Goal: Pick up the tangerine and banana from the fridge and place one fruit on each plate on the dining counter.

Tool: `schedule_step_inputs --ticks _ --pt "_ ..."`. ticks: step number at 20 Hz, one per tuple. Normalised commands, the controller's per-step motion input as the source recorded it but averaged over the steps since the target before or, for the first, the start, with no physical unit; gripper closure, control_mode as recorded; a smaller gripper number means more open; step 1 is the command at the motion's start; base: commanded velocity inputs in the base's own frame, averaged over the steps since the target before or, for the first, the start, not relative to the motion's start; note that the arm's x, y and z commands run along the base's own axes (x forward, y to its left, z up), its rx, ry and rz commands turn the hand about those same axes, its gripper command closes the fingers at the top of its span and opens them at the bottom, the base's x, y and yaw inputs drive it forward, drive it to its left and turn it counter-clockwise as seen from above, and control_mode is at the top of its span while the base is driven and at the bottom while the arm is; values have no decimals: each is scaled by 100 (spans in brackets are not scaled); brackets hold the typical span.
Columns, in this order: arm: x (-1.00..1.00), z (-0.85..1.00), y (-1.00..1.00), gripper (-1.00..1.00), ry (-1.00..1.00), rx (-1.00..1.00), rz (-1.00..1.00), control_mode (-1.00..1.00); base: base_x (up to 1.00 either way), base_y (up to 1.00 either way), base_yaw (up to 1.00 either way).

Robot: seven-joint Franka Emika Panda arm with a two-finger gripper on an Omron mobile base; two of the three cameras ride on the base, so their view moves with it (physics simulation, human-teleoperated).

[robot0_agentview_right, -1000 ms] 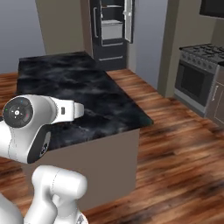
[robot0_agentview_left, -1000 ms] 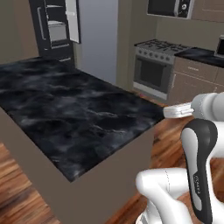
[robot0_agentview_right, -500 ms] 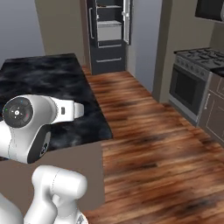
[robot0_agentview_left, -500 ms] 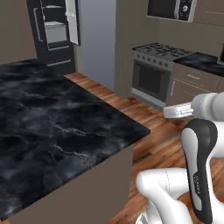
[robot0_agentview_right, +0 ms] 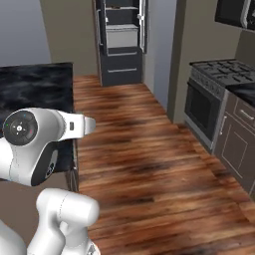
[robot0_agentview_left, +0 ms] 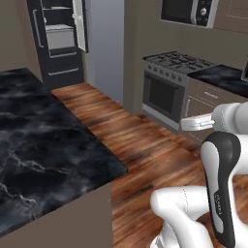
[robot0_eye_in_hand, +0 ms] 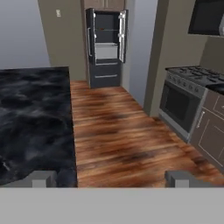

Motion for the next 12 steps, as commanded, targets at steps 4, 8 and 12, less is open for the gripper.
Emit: schedule_step_inputs --ticks 4,8,12 --pt "0 0 0 -100 0 0 0 100 83 -92 24" --pt "0 0 0 -100 0 0 0 100 91 -83 27" --pt "0 0 0 -100 0 0 0 100 98 -73 31"
